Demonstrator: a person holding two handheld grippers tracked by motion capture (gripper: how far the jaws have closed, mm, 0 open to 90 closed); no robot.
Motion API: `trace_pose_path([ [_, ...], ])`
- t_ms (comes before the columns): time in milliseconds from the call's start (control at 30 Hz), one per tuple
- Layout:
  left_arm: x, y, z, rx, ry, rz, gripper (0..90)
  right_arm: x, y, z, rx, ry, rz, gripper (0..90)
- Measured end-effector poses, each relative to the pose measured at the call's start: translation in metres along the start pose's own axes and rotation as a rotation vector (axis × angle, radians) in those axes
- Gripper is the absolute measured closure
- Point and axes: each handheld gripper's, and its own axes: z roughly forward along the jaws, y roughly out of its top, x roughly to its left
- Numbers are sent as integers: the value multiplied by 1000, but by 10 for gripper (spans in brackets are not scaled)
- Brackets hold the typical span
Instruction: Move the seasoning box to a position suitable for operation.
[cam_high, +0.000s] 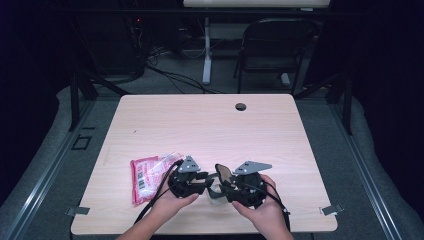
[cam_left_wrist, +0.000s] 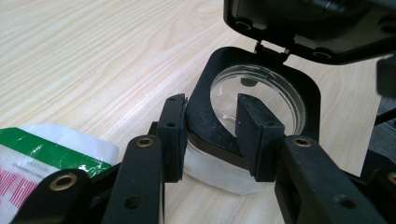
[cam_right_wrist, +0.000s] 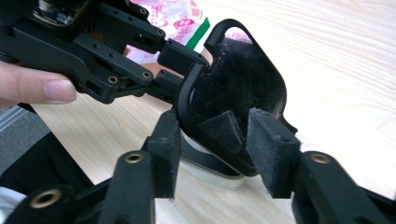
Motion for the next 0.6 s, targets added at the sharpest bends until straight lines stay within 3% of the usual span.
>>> trace_pose_path([
  [300, -1, 0, 0, -2, 12, 10, 639, -11, -2, -15, -24, 3, 45, 711],
  [500, 0, -1, 1, -10, 3, 11, 639, -25, -6, -25, -20, -57, 75, 805],
  [600, 0, -1, 1, -9, 0, 11, 639, -32, -9, -26, -27, -51, 119, 812],
])
